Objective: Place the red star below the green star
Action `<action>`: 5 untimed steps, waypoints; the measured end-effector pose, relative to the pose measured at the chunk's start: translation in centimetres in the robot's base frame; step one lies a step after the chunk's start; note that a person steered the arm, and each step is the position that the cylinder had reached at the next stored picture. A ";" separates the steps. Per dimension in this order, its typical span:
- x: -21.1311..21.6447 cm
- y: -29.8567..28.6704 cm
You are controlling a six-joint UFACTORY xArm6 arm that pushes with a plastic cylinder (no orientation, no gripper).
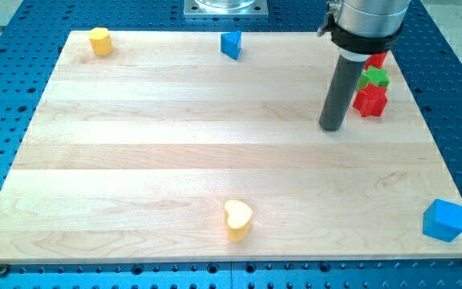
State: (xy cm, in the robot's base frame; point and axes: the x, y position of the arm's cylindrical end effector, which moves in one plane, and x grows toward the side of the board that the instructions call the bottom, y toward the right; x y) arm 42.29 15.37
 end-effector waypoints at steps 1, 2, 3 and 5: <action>-2.2 1.9; -2.9 3.1; -2.9 3.8; -3.0 5.8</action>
